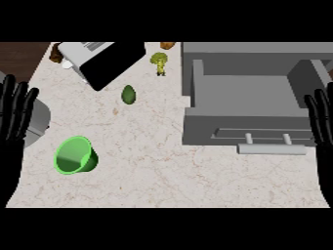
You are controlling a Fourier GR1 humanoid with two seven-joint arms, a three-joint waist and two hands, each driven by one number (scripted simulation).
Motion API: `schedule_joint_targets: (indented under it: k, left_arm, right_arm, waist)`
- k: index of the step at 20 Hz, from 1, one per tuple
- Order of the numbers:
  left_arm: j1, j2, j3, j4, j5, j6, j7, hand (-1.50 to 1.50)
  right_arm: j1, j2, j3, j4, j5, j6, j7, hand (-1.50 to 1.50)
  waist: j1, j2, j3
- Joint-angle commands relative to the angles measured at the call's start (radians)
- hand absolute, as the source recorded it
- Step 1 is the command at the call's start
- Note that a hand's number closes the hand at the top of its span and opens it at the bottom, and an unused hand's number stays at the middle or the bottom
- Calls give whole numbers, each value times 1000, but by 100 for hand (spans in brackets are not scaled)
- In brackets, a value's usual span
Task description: Pick up the cup, place it into the drawer and close the drawer
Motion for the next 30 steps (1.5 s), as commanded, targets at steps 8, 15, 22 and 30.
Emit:
schedule_joint_targets:
  k: [8,15,22,30]
  left_arm:
    - [124,114,98,120,529,-319,67,-150]
    - [41,239,267,396,680,-508,17,-150]
    - [-6,203,255,691,434,-592,-165,-150]
    - [1,186,264,848,245,-564,-349,-150]
  right_arm:
    - [-4,-49,53,23,-28,96,45,-150]
    - [-109,-55,15,166,-71,133,24,-150]
    - [-175,-99,-51,138,-130,165,98,-150]
    - [-285,-110,-89,256,-115,169,68,-150]
  waist:
    - [-8,30,-18]
    - [-16,27,-16]
    - [-25,27,-17]
    - [-16,26,-16]
